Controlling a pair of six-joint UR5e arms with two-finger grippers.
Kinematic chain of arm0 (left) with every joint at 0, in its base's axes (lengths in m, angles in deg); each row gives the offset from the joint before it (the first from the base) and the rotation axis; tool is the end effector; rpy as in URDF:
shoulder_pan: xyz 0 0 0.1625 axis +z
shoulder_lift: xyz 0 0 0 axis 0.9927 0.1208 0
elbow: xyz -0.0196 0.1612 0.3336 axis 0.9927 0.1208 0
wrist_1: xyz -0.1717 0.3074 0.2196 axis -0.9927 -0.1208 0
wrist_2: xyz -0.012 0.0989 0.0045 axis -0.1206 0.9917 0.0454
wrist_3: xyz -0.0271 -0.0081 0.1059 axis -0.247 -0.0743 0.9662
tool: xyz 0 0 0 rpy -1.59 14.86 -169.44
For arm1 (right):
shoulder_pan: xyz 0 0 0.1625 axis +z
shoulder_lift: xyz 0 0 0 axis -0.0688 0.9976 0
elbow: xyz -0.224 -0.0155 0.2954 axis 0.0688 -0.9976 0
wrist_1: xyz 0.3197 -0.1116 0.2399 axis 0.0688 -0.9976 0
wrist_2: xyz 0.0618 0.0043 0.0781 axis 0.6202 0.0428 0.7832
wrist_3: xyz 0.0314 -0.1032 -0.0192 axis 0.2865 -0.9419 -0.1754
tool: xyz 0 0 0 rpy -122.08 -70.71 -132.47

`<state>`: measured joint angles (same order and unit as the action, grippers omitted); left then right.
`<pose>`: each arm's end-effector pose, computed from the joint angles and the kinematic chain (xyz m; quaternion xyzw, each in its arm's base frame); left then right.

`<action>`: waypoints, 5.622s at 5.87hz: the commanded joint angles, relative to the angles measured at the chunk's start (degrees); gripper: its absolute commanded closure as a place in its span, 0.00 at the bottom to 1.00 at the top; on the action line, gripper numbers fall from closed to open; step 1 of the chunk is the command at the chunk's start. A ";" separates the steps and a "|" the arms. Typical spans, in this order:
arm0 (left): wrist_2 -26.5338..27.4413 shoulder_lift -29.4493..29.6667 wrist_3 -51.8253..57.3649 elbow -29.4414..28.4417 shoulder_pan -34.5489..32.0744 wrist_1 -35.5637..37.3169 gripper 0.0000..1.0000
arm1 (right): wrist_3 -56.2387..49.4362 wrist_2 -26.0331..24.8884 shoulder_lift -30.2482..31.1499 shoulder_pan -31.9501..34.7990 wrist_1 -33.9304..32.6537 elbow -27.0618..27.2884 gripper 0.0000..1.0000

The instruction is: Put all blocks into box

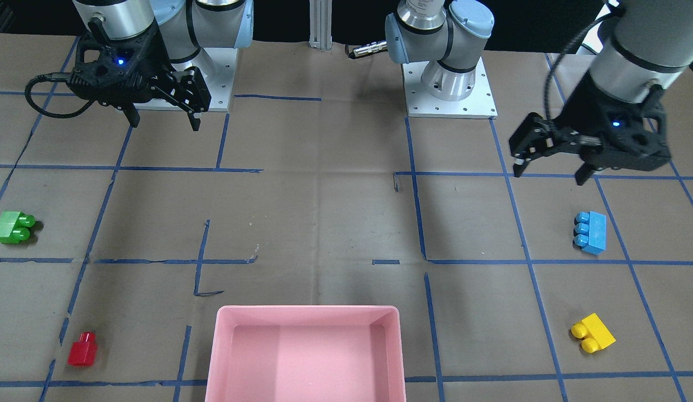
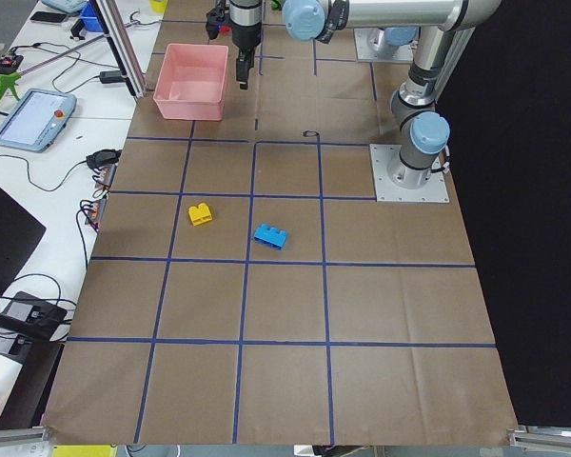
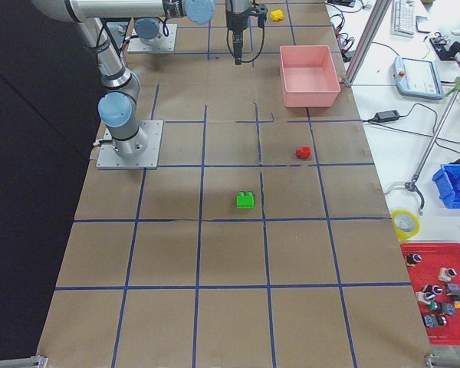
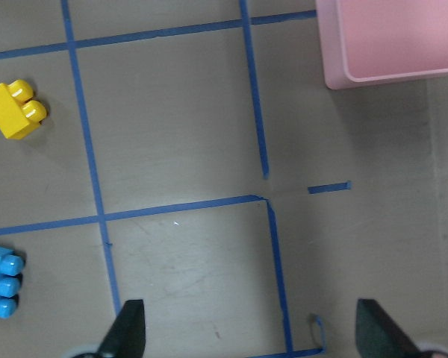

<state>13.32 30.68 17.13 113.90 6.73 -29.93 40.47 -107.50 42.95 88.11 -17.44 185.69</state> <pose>-0.0072 -0.5457 0.4378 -0.0668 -0.9974 0.0277 0.0041 0.1477 -0.4566 0.4253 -0.0197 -0.9994 0.0279 0.0081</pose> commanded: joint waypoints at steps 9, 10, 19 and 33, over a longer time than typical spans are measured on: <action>0.52 5.72 34.51 18.88 27.12 19.16 0.00 | -26.16 -0.20 -7.94 -32.55 -11.87 12.63 0.00; 0.52 8.00 34.95 22.49 27.03 26.70 0.00 | -26.68 -1.08 -10.69 -36.99 -20.24 12.83 0.00; 1.05 20.14 40.57 23.75 25.36 38.65 0.00 | -45.28 -6.28 -26.45 -41.08 -37.37 12.48 0.00; 5.28 15.95 39.00 17.48 24.32 31.67 0.86 | -45.76 -7.15 -29.97 -41.17 -37.55 12.57 0.21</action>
<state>19.01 48.21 56.92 135.27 32.03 5.96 -5.37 -114.63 12.93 46.94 -54.99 198.27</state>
